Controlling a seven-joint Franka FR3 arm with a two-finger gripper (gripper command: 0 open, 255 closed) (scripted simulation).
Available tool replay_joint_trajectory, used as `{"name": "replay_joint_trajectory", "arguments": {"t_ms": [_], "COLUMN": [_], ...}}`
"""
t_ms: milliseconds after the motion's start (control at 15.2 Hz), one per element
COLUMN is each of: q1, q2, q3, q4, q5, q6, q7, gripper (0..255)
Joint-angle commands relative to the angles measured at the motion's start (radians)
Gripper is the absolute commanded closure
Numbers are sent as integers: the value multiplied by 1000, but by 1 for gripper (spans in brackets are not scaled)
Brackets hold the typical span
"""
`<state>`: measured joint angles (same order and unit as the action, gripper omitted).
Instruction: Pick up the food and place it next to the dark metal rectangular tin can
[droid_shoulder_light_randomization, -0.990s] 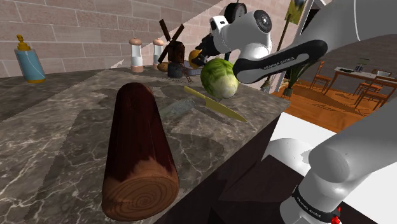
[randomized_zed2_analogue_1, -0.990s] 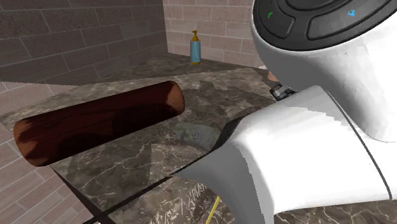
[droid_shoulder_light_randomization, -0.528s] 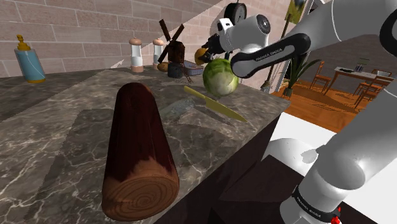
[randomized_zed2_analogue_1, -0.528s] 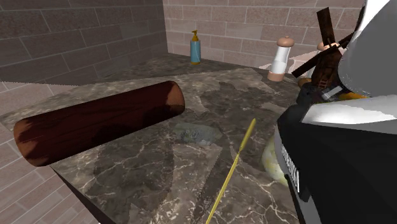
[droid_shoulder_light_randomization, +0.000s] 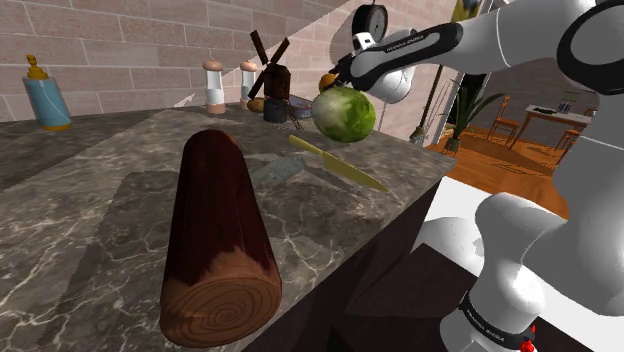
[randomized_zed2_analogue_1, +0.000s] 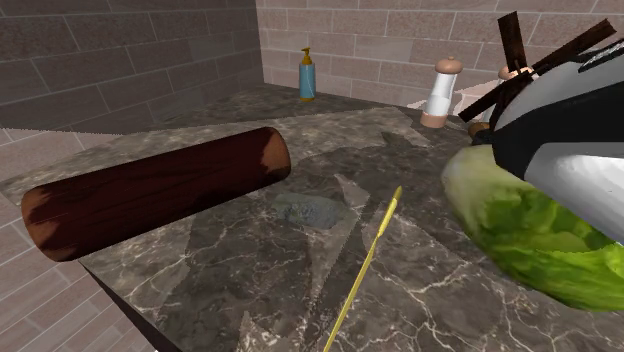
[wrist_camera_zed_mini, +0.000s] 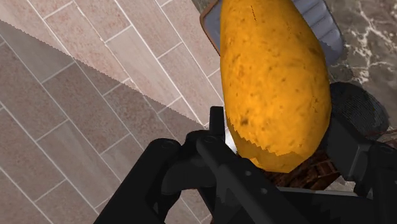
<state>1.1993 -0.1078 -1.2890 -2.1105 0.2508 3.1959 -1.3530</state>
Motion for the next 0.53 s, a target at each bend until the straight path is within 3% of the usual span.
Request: {"name": "replay_joint_trajectory", "arguments": {"t_ms": [0, 66, 198, 462], "q1": [366, 476, 606, 648], "q2": [-16, -42, -100, -134], "q3": [-381, -505, -660, -705], "q4": [54, 79, 135, 124], "q5": [114, 77, -4, -35], "q6": [-30, -37, -55, -21], "q7": [-147, -138, -113, -108], "gripper": [255, 255, 255, 255]}}
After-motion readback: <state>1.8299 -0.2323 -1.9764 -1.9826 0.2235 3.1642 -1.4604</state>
